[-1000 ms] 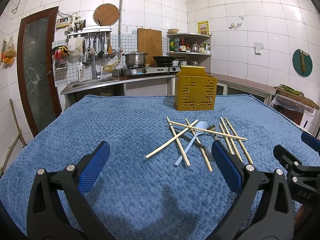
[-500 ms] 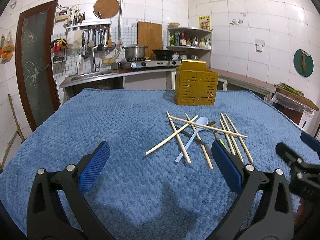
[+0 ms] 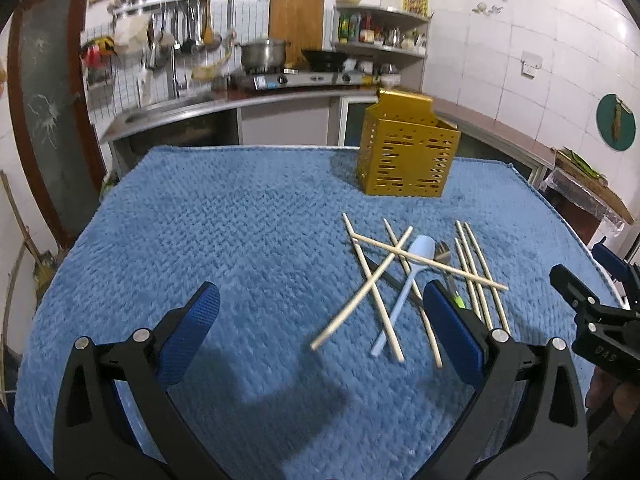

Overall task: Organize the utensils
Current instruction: 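Lower the left tool onto a wooden chopstick and close it while the right tool grasps another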

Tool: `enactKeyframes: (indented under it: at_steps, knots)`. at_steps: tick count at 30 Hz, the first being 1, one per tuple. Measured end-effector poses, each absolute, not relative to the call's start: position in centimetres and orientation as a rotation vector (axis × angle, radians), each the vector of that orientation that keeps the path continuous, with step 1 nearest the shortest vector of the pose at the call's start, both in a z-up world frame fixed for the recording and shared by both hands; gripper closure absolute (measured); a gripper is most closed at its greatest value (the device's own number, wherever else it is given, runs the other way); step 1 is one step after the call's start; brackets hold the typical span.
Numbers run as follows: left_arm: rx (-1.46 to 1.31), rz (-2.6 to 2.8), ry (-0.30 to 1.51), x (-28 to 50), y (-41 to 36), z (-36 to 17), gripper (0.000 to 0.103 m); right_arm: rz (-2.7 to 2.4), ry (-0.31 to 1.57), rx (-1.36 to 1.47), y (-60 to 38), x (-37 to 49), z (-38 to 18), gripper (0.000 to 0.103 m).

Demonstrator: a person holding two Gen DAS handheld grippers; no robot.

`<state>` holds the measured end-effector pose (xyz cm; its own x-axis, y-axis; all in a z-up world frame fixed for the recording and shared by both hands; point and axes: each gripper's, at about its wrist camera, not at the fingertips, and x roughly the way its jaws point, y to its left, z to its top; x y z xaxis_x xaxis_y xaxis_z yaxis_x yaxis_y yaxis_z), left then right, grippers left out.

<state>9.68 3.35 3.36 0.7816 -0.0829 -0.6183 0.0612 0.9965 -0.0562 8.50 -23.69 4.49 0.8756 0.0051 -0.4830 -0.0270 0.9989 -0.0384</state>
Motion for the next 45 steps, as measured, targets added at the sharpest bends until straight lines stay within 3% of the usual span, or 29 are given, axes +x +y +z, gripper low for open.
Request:
enactKeyframes:
  at_steps: [10, 19, 33, 38, 42, 45]
  knots:
    - [0.075, -0.074, 0.621, 16.2, 1.4, 5.5, 0.005, 0.012, 0.576, -0.054, -23.3, 16.3, 4.7, 0.004]
    - [0.045, -0.115, 0.753, 22.9, -1.9, 2.0, 0.005, -0.046, 0.774, 0.015, -24.3, 23.9, 0.3, 0.004]
    - [0.001, -0.089, 0.822, 25.7, -0.9, -1.8, 0.005, -0.073, 0.854, 0.078, -27.1, 25.9, -3.7, 0.005]
    - [0.008, -0.094, 0.819, 26.1, -0.6, -2.4, 0.009, -0.082, 0.895, 0.058, -27.1, 26.4, -4.8, 0.022]
    - [-0.018, -0.104, 0.853, 26.4, 0.0, -2.5, 0.023, -0.09, 0.876, 0.041, -27.2, 26.1, -4.4, 0.028]
    - [-0.046, -0.111, 0.883, 26.6, 0.5, -2.5, 0.031, -0.069, 0.896, 0.032, -27.0, 26.2, -4.7, 0.045]
